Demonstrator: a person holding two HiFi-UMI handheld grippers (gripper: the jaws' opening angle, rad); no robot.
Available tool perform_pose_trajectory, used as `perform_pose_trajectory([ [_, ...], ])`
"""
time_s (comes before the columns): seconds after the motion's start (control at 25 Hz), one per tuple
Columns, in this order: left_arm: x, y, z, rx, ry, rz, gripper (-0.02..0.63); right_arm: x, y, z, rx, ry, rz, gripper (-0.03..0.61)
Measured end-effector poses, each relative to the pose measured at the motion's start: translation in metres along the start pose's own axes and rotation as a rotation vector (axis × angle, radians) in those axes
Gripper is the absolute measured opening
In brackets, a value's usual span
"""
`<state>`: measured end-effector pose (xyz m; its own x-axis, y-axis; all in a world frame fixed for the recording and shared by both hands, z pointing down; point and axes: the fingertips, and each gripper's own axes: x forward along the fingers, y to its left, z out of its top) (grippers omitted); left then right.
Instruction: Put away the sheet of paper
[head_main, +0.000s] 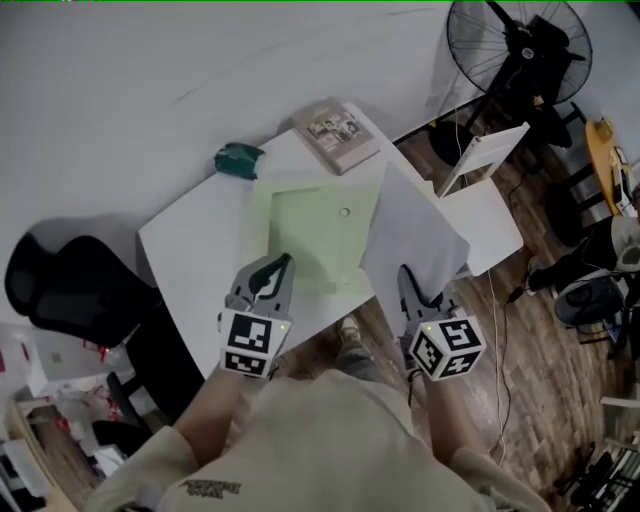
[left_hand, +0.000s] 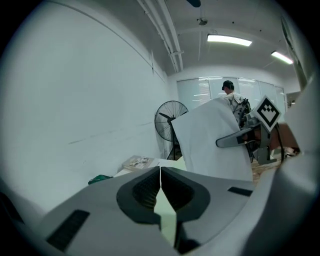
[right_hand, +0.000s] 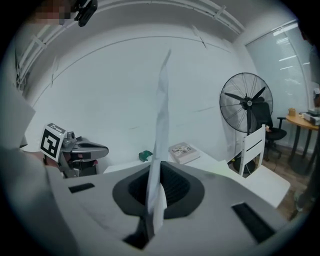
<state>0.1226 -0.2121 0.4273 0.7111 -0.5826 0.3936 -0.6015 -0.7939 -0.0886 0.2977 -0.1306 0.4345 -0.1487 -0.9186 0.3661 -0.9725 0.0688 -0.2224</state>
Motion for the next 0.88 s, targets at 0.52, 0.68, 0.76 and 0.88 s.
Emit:
perform_pose_trajectory([
  [0.52,0.065,0.022,-0.029,-0.099,0.143,0.189,0.021,0.105,-0.045,-0.041,0.213,0.241,0.29,0.023],
  [0.68,0.069,0.027,-0.044,-0.125,0.183,0.234,0.021,0.133,-0.052,-0.059,0.327,0.314,0.344,0.023],
  [0.76,0.069,0.03,-0.052,-0.138,0.203,0.254,0.021,0.144,-0.056,-0.07,0.361,0.343,0.356,0.023],
  [0.88,0.065,0.033,-0.064,-0.148,0.235,0.275,0.021,0.158,-0.059,-0.089,0.396,0.391,0.365,0.023],
])
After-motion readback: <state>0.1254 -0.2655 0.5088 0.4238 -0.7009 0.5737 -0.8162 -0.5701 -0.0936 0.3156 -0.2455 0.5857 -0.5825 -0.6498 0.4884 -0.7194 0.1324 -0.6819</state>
